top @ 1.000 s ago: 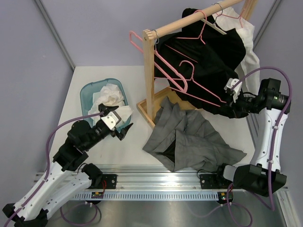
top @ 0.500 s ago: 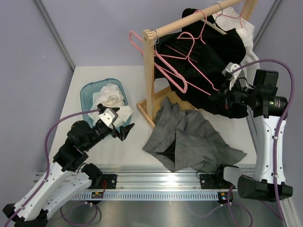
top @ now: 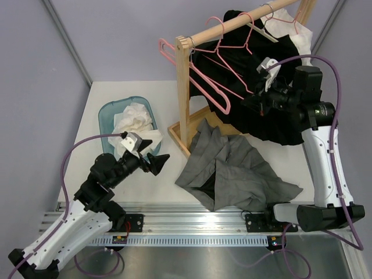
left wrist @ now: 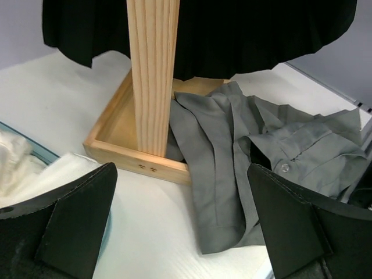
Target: Remove the skirt from the hanger
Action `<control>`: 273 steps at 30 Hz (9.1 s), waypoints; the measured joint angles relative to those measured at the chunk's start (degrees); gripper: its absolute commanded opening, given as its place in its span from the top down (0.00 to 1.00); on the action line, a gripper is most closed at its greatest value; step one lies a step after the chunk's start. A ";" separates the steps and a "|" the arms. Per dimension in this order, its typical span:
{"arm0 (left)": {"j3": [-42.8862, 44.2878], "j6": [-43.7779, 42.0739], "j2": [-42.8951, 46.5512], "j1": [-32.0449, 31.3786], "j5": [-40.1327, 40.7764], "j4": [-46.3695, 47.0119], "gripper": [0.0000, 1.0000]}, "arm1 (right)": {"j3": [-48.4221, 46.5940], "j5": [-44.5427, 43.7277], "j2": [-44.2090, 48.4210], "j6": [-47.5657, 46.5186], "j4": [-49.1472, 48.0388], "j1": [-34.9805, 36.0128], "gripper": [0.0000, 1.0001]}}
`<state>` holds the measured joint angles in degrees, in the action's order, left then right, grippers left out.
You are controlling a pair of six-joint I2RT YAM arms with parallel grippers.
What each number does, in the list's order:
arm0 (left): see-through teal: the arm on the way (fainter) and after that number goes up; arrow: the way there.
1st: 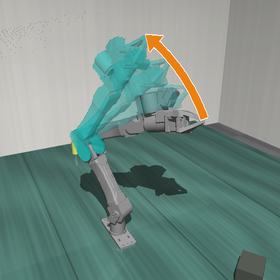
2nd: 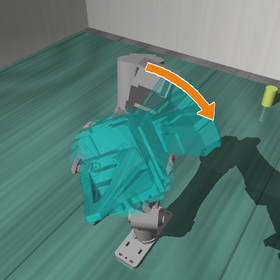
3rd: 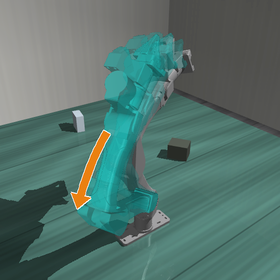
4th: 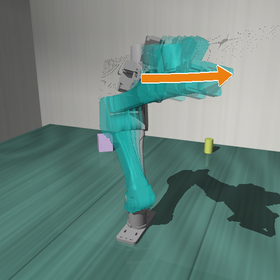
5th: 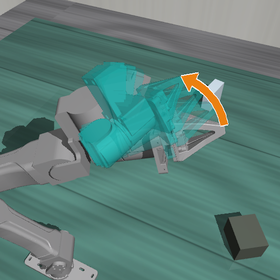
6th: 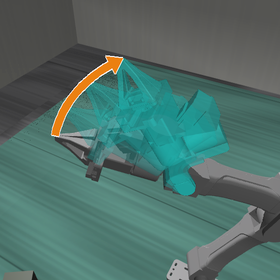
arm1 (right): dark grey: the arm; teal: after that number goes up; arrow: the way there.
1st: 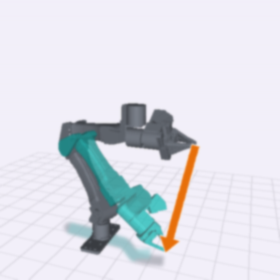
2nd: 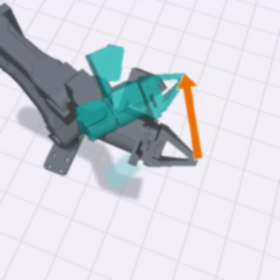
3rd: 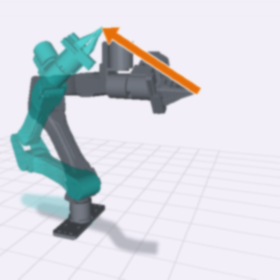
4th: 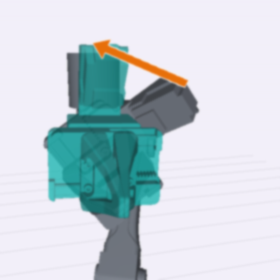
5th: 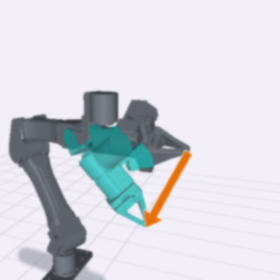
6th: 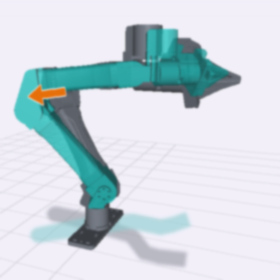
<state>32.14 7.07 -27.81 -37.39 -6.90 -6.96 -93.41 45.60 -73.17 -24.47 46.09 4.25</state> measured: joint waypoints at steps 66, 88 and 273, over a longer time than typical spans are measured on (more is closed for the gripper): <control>30.05 6.60 -71.34 -19.56 18.62 5.18 1.00 | 26.56 -1.31 8.28 -8.90 5.79 -8.92 0.09; 54.21 13.38 -32.74 15.87 8.26 -32.39 1.00 | 27.58 0.76 8.48 -8.11 4.28 -9.57 0.09; 12.24 24.76 -4.20 35.39 -9.07 -16.87 0.01 | -47.89 -2.54 -36.72 11.19 -2.43 0.20 1.00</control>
<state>44.38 31.83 -32.01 -2.00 -15.97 -23.83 -141.29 43.07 -109.89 -13.28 43.66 4.45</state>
